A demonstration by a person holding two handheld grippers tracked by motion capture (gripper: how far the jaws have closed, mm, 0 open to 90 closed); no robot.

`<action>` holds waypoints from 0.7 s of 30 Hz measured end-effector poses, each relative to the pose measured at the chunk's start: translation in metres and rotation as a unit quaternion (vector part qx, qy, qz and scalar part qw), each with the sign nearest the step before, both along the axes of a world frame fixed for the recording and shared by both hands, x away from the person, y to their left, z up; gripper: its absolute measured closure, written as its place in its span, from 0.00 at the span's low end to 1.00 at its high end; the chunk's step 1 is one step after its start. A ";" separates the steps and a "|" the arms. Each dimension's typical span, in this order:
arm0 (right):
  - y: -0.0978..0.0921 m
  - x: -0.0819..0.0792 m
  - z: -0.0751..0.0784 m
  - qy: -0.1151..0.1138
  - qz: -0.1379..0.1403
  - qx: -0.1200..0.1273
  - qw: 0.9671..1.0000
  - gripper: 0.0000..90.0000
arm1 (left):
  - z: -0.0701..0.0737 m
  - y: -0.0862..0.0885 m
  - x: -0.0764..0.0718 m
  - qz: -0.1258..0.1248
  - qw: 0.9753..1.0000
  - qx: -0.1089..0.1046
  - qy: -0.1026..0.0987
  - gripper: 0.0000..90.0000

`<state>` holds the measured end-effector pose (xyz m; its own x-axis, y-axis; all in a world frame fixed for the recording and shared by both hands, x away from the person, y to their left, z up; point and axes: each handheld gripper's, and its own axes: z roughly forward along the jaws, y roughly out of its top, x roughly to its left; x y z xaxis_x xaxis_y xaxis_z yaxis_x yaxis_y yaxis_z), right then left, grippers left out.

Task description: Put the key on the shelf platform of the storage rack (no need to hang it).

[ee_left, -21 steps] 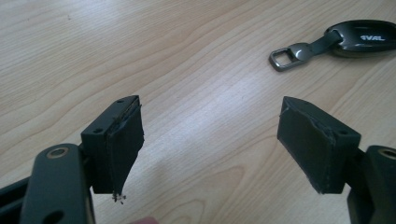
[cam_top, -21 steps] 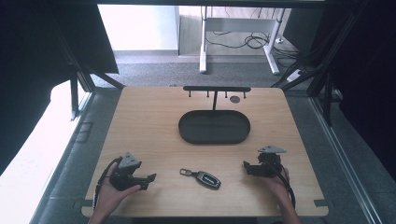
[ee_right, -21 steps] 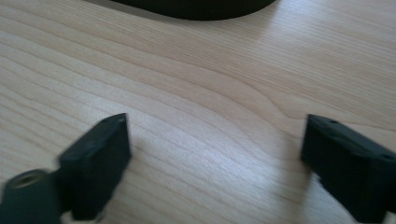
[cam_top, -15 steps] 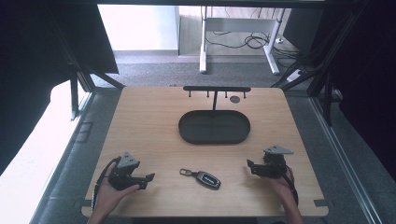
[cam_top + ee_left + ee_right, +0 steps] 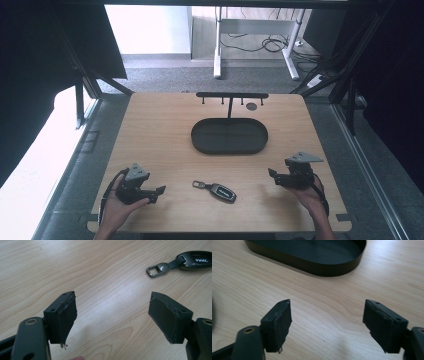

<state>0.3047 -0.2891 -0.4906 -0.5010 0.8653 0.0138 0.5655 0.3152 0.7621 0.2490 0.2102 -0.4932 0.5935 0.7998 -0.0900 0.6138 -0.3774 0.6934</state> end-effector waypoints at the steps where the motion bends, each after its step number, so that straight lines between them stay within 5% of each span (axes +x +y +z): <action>1: 0.001 0.000 0.001 0.001 0.001 0.003 1.000 0.28 | 0.000 0.000 0.000 0.000 1.000 0.000 0.000 0.26; 9: 0.010 -0.002 0.011 0.010 0.028 0.008 1.000 0.32 | 0.006 0.001 -0.001 -0.002 1.000 -0.017 -0.001 0.26; 21: 0.037 0.000 0.035 0.039 0.093 -0.059 0.993 0.35 | 0.007 0.002 -0.002 -0.003 1.000 -0.016 -0.002 0.26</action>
